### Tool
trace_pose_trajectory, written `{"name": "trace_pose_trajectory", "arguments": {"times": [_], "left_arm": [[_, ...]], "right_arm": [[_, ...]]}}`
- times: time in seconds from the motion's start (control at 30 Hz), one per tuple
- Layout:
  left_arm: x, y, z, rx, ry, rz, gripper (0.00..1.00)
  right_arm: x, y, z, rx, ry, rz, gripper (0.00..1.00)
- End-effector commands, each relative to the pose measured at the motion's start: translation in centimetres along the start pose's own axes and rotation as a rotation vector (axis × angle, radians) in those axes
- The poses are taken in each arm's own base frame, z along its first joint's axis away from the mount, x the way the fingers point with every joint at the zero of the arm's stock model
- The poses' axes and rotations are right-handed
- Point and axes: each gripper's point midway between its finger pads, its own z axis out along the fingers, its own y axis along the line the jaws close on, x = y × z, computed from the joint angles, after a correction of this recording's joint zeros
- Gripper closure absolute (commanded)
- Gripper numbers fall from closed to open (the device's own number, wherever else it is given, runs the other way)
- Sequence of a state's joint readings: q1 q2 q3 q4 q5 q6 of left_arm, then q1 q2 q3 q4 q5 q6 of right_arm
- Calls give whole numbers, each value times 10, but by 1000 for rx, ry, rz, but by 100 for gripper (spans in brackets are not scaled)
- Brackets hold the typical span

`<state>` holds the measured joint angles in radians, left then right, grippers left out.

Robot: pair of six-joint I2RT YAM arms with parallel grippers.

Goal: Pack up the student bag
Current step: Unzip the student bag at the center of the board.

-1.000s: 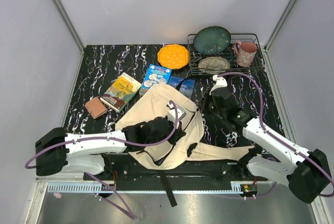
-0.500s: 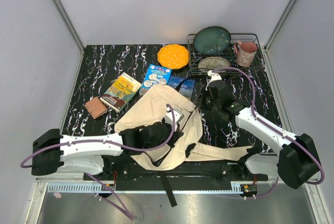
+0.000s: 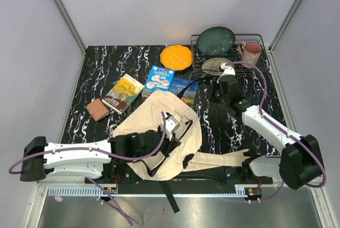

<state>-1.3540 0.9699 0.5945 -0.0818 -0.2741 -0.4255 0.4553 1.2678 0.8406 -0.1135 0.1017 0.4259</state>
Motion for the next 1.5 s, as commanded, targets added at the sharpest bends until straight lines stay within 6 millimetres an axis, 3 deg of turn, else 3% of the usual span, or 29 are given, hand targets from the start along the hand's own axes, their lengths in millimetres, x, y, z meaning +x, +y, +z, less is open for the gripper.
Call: {"name": "trace_pose_trajectory", "arguments": {"times": [0.0,0.03,0.13,0.33,0.4,0.47,0.5,0.6,0.93,0.97,1.07,1.3,1.47], "left_arm": [[-19,1,3,-40,-39,24,100],[-20,0,5,-41,-34,28,100],[-22,-8,12,-15,-17,42,100],[-25,-20,21,18,1,47,98],[-22,-19,23,14,9,47,73],[-21,-19,25,14,9,49,68],[-18,-19,26,12,19,52,57],[-14,-18,29,7,33,50,45],[2,-21,42,12,91,46,44],[2,-21,43,10,92,45,50],[-1,-21,43,6,82,42,51],[-22,-19,32,12,18,27,37],[-20,-12,31,-3,13,28,51]], "right_arm": [[-16,28,-28,-132,-42,105,54],[-17,30,-34,-142,-40,128,43],[-6,41,-58,-191,37,199,26],[47,38,-77,-208,234,297,20],[72,32,-76,-193,301,337,20],[85,29,-76,-196,324,364,20],[100,24,-75,-183,355,391,20],[115,20,-75,-192,366,436,21],[131,12,-77,-175,389,437,21],[130,12,-77,-178,388,437,21],[133,11,-77,-175,392,438,21],[137,9,-79,-178,393,435,22],[139,8,-80,-179,394,439,23]]}}
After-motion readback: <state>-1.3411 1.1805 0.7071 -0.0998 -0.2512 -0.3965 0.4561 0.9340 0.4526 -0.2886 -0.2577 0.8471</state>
